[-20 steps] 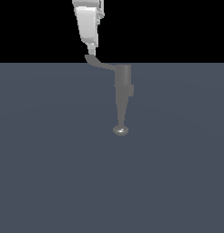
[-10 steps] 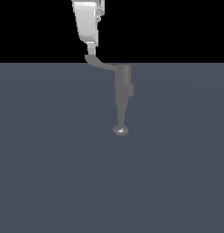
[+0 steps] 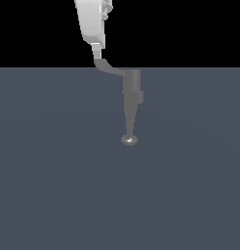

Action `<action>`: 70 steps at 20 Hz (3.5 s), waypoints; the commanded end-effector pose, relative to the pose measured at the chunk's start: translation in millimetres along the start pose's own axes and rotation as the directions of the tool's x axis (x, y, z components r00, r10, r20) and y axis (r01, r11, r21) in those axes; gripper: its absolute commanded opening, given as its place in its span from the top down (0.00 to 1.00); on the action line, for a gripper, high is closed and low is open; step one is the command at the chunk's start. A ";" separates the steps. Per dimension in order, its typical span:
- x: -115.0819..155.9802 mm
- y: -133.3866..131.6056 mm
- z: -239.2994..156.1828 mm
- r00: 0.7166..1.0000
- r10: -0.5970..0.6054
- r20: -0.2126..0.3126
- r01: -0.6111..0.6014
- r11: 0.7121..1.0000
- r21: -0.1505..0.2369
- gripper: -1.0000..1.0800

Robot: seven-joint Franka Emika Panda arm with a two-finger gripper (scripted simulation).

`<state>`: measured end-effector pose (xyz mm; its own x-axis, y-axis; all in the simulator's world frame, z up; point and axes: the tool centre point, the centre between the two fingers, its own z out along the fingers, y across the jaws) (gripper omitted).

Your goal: Turn on the faucet by rotating a designated handle.

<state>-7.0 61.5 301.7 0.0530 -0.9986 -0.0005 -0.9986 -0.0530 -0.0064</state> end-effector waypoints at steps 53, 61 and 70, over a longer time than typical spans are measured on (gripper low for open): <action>154.5 41.5 0.7 1.000 -0.025 0.001 0.025 1.000 -0.006 1.00; 176.8 24.1 0.9 1.000 -0.015 0.000 0.015 1.000 -0.006 1.00; 201.0 5.6 1.1 1.000 -0.004 0.000 0.004 1.000 -0.006 1.00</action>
<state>-1.8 -112.6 301.4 0.0964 -0.9953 -0.0063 -0.9953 -0.0964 0.0004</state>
